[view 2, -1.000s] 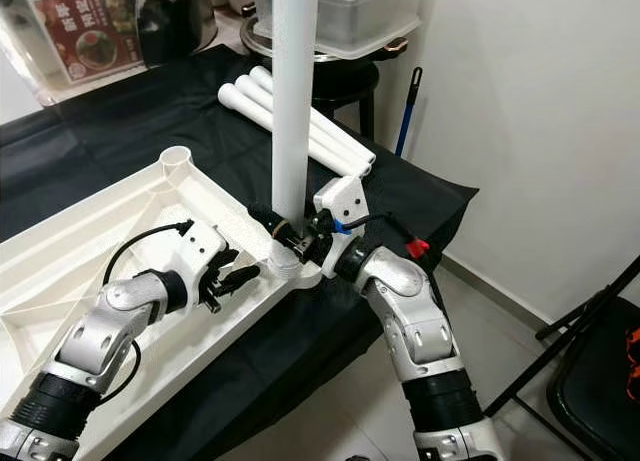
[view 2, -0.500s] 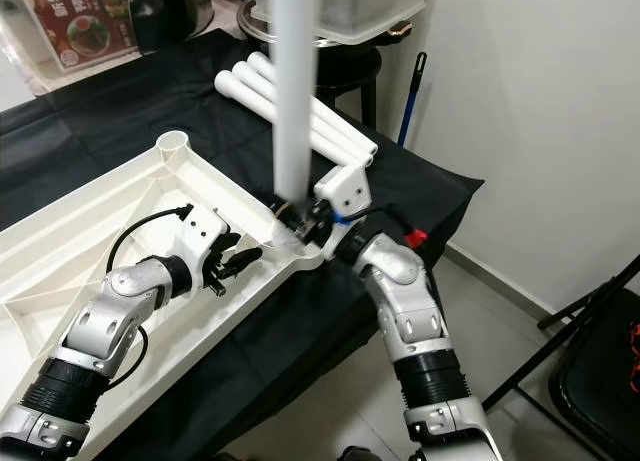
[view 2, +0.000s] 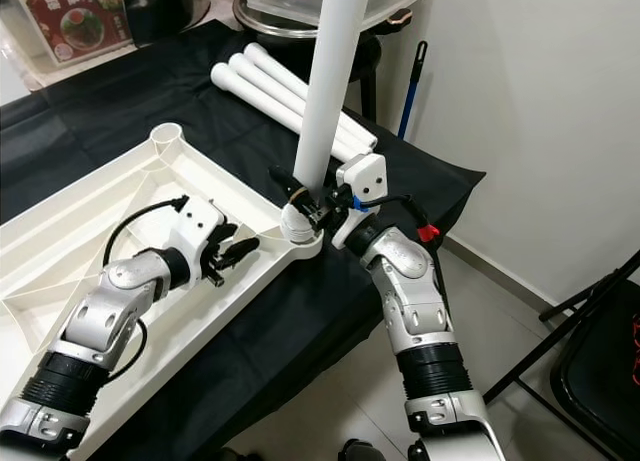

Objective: Building children table

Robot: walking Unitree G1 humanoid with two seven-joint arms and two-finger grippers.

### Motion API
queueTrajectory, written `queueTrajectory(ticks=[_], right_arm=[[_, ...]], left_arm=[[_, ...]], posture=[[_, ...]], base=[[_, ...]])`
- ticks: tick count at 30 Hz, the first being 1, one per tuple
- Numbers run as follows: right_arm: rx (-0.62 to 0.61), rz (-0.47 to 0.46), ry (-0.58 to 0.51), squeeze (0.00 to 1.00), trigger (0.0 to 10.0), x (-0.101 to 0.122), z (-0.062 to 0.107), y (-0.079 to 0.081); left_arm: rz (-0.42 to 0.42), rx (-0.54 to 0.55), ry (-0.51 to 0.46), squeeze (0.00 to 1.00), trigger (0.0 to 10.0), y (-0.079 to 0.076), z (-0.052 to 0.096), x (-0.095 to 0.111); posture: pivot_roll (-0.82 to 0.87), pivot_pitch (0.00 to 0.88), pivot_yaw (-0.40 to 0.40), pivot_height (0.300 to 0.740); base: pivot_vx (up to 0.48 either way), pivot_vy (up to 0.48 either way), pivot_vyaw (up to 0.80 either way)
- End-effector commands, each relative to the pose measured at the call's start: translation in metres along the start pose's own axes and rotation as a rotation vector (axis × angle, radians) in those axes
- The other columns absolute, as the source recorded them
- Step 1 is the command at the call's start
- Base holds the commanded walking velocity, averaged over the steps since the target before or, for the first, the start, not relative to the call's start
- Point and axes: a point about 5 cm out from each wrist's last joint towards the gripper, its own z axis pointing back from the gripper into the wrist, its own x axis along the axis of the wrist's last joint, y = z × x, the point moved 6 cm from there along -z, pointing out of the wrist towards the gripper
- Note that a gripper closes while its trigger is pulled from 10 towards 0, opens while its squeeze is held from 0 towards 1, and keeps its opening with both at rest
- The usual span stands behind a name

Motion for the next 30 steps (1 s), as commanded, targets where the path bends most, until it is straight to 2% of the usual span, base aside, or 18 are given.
queueTrajectory(ticks=[1, 11, 15, 19, 24, 26, 27, 28, 30], right_arm=[[0.019, -0.018, 0.022, 0.0, 10.0, -0.006, 0.002, 0.005], [0.04, 0.038, 0.093, 0.0, 10.0, -0.013, 0.009, -0.002], [0.057, 0.025, 0.095, 0.0, 10.0, -0.013, 0.009, -0.002], [0.118, -0.015, 0.082, 0.0, 10.0, -0.01, 0.012, 0.005], [0.193, -0.105, 0.03, 0.0, 10.0, 0.005, 0.019, 0.003], [0.279, -0.169, -0.008, 0.0, 10.0, 0.028, 0.023, -0.007], [0.279, -0.169, -0.008, 0.0, 10.0, 0.028, 0.023, -0.007], [0.342, -0.183, -0.029, 0.0, 10.0, 0.047, 0.026, -0.014], [0.359, -0.18, -0.031, 0.0, 10.0, 0.051, 0.026, -0.016]], left_arm=[[-0.008, 0.032, -0.032, 0.0, 10.0, 0.008, 0.002, 0.006], [-0.005, 0.031, -0.039, 0.0, 10.0, 0.006, 0.001, 0.008], [-0.005, 0.03, -0.04, 0.0, 10.0, 0.006, 0.001, 0.008], [-0.008, 0.031, -0.039, 0.0, 10.0, 0.006, 0.002, 0.008], [-0.011, 0.029, -0.038, 0.0, 10.0, 0.006, 0.003, 0.007], [-0.014, 0.026, -0.036, 0.0, 10.0, 0.007, 0.004, 0.008], [-0.014, 0.026, -0.036, 0.0, 10.0, 0.007, 0.004, 0.008], [-0.016, 0.023, -0.036, 0.0, 10.0, 0.007, 0.005, 0.007], [-0.016, 0.022, -0.035, 0.0, 10.0, 0.007, 0.005, 0.007]], posture=[[-0.03, 0.186, 0.039, 0.74], [-0.03, 0.189, 0.035, 0.74], [-0.03, 0.19, 0.034, 0.74], [-0.03, 0.192, 0.035, 0.74], [-0.02, 0.193, 0.04, 0.74], [-0.02, 0.195, 0.044, 0.74], [-0.02, 0.195, 0.044, 0.74], [-0.02, 0.196, 0.045, 0.74], [-0.02, 0.196, 0.045, 0.74]], base=[[0.0, 0.0, 0.0], [0.0, 0.0, 0.0], [0.0, 0.0, 0.0], [0.0, 0.0, 0.0], [0.0, 0.0, 0.0], [0.0, 0.0, 0.0], [0.0, 0.0, 0.0], [0.0, 0.0, 0.0], [0.0, 0.0, 0.0]])
